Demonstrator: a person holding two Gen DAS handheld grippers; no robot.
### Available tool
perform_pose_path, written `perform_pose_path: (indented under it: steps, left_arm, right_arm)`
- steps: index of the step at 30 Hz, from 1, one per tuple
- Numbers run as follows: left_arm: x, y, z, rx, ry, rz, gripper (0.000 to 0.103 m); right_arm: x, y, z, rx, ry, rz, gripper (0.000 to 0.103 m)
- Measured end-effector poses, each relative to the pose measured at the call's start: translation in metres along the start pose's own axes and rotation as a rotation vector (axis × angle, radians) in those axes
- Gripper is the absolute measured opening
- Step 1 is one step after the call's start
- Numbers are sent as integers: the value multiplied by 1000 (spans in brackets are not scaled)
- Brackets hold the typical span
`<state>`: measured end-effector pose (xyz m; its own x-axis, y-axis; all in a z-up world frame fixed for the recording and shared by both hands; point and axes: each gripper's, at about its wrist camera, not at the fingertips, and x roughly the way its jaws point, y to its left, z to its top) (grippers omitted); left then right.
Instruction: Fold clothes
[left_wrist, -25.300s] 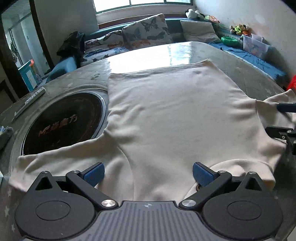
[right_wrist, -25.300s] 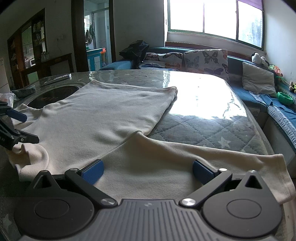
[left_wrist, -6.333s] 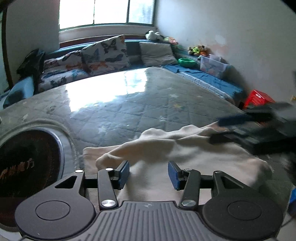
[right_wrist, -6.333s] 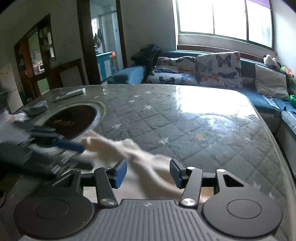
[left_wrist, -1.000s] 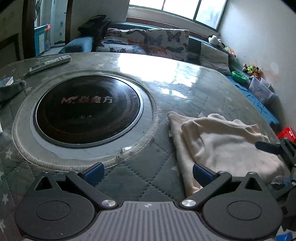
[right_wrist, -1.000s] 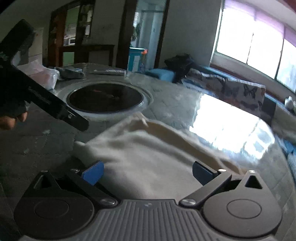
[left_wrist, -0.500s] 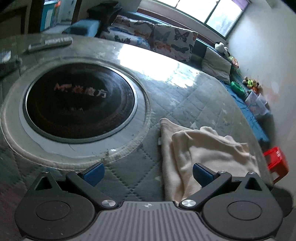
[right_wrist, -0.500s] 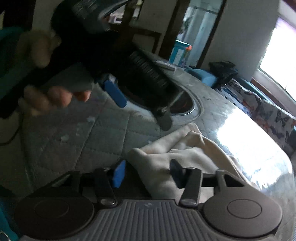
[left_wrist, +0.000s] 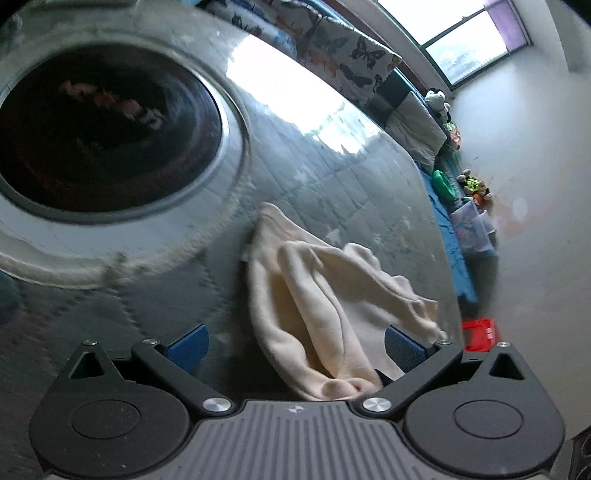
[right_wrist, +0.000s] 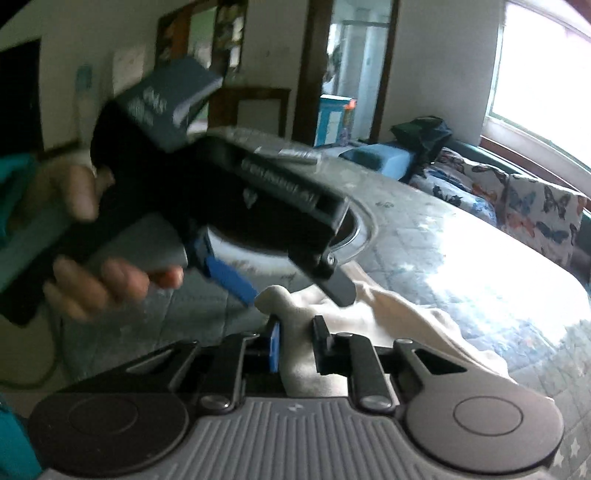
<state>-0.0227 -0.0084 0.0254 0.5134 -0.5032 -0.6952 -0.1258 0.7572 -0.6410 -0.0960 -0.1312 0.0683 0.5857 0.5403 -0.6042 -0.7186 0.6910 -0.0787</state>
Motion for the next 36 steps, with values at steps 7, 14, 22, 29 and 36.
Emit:
perform_pose_path:
  steps: [7,14,22,29,36]
  left_arm:
    - [19,-5,3,-88,35,-81,83]
    - [26,7,2,-181,36,-83,41]
    - [27,10,2,-165,32,-47,17]
    - [29,-1,4,-89,26,-18,17]
    - [30,-9,4,-20,16,16,17]
  right_arm:
    - [-13,-8,-6,38,-29,32,16]
    - [-12,-9,-16,48,-35,57,16]
    - [-29,-29,-30,120,-48,32,22]
    - [-51,-95,-58,292,-27,-154,24]
    - [-60,-164,-100,526,-12,-288,27]
